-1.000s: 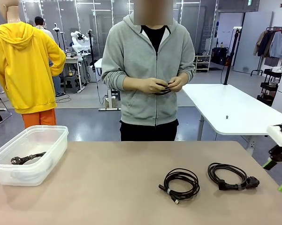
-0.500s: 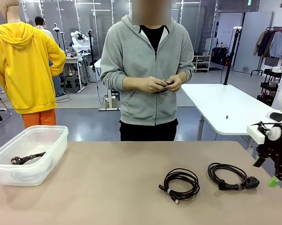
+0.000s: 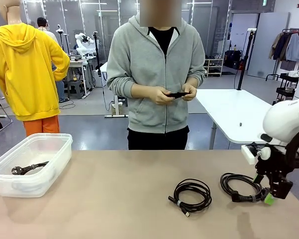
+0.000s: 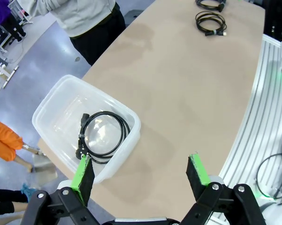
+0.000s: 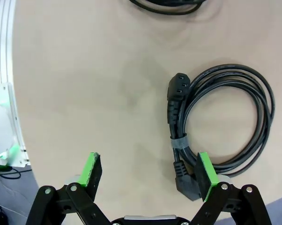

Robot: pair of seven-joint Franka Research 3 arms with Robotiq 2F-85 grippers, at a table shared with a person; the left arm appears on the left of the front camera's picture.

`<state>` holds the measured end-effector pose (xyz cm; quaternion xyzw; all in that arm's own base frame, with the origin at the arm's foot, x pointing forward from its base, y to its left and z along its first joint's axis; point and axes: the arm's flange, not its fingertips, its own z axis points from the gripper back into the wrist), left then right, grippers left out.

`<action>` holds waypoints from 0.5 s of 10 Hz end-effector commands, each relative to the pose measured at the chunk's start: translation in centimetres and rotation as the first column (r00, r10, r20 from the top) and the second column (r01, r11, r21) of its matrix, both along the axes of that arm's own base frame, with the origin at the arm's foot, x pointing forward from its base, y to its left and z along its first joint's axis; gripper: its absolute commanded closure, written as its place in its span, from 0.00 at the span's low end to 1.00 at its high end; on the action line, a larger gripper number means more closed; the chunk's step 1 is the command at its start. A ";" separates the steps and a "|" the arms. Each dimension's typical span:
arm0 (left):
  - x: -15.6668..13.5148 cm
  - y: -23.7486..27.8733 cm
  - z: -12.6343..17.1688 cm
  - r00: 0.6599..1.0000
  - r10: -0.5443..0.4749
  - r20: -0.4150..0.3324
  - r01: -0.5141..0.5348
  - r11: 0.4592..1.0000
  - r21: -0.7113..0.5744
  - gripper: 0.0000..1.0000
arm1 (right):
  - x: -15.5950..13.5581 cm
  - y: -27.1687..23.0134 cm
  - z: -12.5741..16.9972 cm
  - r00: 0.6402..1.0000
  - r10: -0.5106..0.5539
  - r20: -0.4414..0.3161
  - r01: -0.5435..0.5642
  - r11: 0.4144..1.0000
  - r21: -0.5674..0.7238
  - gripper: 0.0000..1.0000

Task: Organize and store the cables.
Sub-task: Place the Power Cable into the Organizing box.

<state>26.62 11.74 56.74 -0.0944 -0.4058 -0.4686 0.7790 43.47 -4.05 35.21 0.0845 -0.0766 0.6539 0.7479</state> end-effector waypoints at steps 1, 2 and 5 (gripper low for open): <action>0.2 -0.1 0.2 1.000 0.013 0.004 -0.013 1.000 0.019 0.00 | 1.0 0.6 -1.6 0.999 -0.042 0.007 0.042 0.999 -0.028 0.00; 0.2 -0.1 0.2 1.000 0.013 0.004 -0.013 1.000 0.019 0.00 | 1.0 0.7 -2.7 0.999 -0.037 0.005 0.037 0.999 -0.036 0.00; 0.2 -0.1 0.2 1.000 0.013 0.004 -0.013 1.000 0.019 0.00 | 1.4 0.7 -4.7 0.999 -0.049 -0.007 0.049 0.999 -0.017 0.00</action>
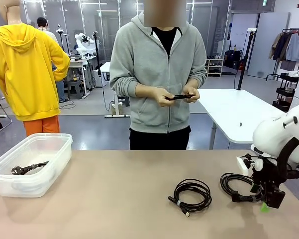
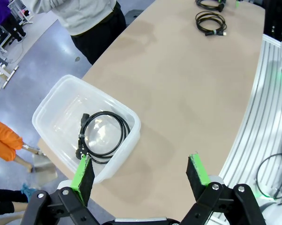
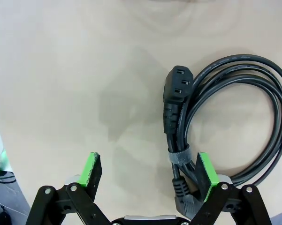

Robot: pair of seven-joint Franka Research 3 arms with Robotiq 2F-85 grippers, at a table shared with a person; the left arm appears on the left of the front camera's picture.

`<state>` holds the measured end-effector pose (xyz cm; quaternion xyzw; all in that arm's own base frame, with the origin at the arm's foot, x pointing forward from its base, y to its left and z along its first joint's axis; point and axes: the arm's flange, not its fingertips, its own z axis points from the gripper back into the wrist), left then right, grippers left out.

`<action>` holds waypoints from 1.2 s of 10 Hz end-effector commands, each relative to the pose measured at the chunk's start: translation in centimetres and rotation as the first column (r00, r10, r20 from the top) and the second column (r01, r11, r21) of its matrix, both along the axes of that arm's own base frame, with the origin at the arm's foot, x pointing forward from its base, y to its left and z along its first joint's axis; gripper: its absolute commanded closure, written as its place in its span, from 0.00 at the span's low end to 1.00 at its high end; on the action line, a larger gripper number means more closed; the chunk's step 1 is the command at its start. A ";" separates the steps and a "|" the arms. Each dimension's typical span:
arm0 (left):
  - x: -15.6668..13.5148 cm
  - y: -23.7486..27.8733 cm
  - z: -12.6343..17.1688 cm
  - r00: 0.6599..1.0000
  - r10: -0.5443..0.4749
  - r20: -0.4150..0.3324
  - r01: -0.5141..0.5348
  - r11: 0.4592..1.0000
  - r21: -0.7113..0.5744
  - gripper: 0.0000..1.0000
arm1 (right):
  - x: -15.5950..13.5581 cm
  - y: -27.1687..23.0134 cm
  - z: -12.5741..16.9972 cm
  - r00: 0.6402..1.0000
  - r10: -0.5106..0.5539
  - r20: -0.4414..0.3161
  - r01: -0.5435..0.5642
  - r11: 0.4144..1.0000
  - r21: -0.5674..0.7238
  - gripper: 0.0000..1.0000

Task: Organize and store the cables.
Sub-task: Place the Power Cable into the Organizing box.

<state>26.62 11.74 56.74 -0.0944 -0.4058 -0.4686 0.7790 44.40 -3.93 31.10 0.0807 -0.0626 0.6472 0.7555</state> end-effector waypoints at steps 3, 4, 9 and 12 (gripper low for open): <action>0.2 -0.1 0.2 1.000 0.013 0.004 -0.013 1.000 0.019 0.00 | 1.4 0.6 -1.6 0.999 -0.034 0.006 0.034 0.999 -0.007 0.16; 0.2 -0.1 0.2 1.000 0.013 0.004 -0.013 1.000 0.019 0.00 | 1.6 0.6 -2.0 1.000 -0.031 0.003 0.031 0.999 -0.017 0.43; 0.2 -0.1 0.2 1.000 0.013 0.004 -0.013 1.000 0.019 0.00 | 2.2 0.7 -1.9 0.999 -0.045 0.005 0.045 0.998 -0.050 0.97; 0.2 -0.1 0.2 1.000 0.013 0.004 -0.013 1.000 0.019 0.00 | 2.1 1.0 -0.2 0.999 -0.038 0.029 0.039 0.998 -0.041 1.00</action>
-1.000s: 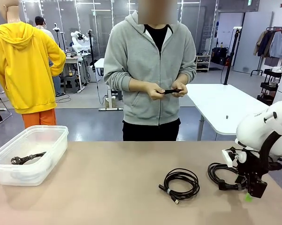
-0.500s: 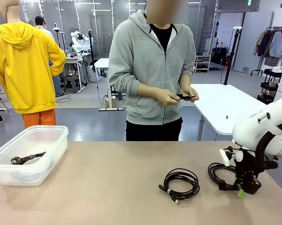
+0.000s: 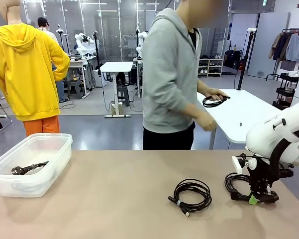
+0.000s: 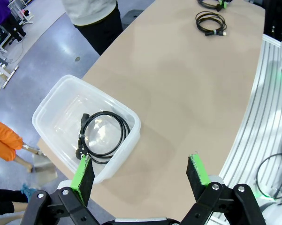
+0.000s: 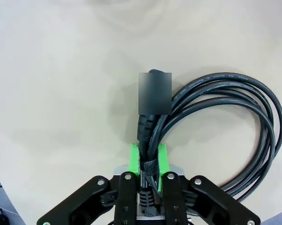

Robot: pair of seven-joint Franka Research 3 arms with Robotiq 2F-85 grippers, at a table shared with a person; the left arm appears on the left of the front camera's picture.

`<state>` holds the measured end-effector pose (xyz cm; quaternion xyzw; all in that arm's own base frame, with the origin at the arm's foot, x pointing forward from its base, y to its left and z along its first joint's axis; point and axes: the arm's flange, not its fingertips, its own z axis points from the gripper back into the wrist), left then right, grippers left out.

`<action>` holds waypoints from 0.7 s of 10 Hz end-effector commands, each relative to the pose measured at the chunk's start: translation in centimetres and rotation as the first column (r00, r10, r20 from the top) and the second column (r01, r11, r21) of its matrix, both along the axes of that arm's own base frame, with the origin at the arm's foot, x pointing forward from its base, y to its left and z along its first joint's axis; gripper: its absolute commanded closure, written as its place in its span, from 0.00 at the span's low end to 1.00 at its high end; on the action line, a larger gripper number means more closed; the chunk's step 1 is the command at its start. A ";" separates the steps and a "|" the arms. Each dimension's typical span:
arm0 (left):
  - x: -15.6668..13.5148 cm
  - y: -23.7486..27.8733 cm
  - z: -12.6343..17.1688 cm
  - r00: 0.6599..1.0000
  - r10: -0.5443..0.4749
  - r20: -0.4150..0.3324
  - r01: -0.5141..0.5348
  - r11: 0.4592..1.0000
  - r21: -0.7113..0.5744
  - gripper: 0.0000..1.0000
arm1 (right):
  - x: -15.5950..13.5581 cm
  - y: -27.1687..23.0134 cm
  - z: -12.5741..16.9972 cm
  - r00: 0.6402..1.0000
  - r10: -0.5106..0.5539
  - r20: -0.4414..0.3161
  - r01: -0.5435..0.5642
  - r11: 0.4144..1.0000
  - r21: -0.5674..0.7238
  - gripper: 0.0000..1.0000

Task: Organize and store the cables.
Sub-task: Place the Power Cable into the Organizing box.

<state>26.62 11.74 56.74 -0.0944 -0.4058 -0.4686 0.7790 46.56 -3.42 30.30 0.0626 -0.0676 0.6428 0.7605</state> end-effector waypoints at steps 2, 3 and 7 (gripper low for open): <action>0.2 -0.1 0.2 1.000 0.013 0.004 -0.013 1.000 0.019 0.00 | -0.4 1.3 4.6 0.998 -0.036 0.048 0.037 0.999 -0.013 1.00; 0.2 -0.1 0.2 1.000 0.013 0.004 -0.013 1.000 0.019 0.00 | -0.7 2.2 7.4 0.998 -0.036 0.048 0.035 0.999 0.026 1.00; 0.2 -0.1 0.2 1.000 0.013 0.004 -0.013 1.000 0.019 0.00 | -1.7 8.4 12.8 1.000 -0.009 0.015 0.009 1.000 0.004 1.00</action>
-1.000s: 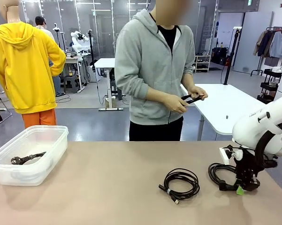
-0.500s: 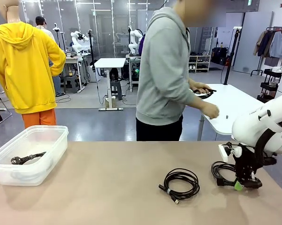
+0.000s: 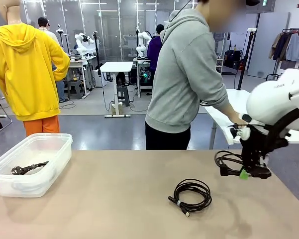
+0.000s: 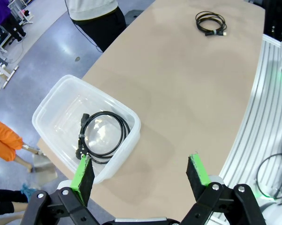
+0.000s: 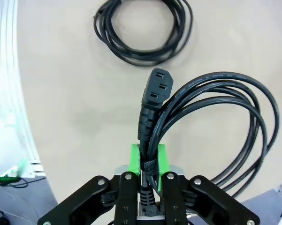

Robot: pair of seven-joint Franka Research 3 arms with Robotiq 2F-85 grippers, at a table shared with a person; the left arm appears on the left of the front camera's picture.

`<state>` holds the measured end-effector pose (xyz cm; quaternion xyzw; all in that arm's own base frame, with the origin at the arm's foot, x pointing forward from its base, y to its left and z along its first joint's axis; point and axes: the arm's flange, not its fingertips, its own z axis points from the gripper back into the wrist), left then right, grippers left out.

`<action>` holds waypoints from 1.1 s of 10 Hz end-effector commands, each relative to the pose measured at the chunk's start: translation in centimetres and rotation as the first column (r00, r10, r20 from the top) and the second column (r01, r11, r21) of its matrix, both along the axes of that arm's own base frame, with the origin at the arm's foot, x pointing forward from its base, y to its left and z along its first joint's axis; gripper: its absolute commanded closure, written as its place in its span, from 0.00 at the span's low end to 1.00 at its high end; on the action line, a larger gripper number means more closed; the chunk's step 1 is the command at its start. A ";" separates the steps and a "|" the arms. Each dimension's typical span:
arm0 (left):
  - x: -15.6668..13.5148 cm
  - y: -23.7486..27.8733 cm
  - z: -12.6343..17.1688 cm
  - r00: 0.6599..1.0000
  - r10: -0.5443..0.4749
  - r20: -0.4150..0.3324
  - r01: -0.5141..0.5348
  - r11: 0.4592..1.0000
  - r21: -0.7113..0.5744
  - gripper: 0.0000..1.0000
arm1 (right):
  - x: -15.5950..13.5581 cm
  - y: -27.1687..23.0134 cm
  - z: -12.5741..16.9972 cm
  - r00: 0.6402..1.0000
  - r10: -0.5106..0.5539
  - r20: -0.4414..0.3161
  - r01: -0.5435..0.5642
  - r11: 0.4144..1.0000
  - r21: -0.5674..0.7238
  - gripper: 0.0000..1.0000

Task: Organize and store the cables.
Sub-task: Place the Power Cable into the Organizing box.

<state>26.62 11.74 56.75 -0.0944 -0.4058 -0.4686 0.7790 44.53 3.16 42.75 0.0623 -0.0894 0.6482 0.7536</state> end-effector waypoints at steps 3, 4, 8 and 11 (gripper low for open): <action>0.2 -0.1 0.2 1.000 0.013 0.004 -0.013 1.000 0.019 0.00 | 0.5 10.3 1.3 0.999 -0.023 -0.023 0.023 1.000 -0.012 1.00; 0.2 -0.1 0.2 1.000 0.013 0.004 -0.013 1.000 0.019 0.00 | 0.6 13.3 1.0 1.000 -0.012 -0.027 0.012 1.000 -0.006 1.00; 0.2 -0.1 0.2 1.000 0.013 0.004 -0.013 1.000 0.019 0.00 | 1.4 24.5 -0.9 0.996 0.076 -0.044 -0.075 0.997 0.025 1.00; 0.2 -0.1 0.2 1.000 0.013 0.004 -0.013 1.000 0.019 0.00 | 0.9 29.9 -5.8 0.990 0.119 -0.069 -0.117 0.992 0.042 1.00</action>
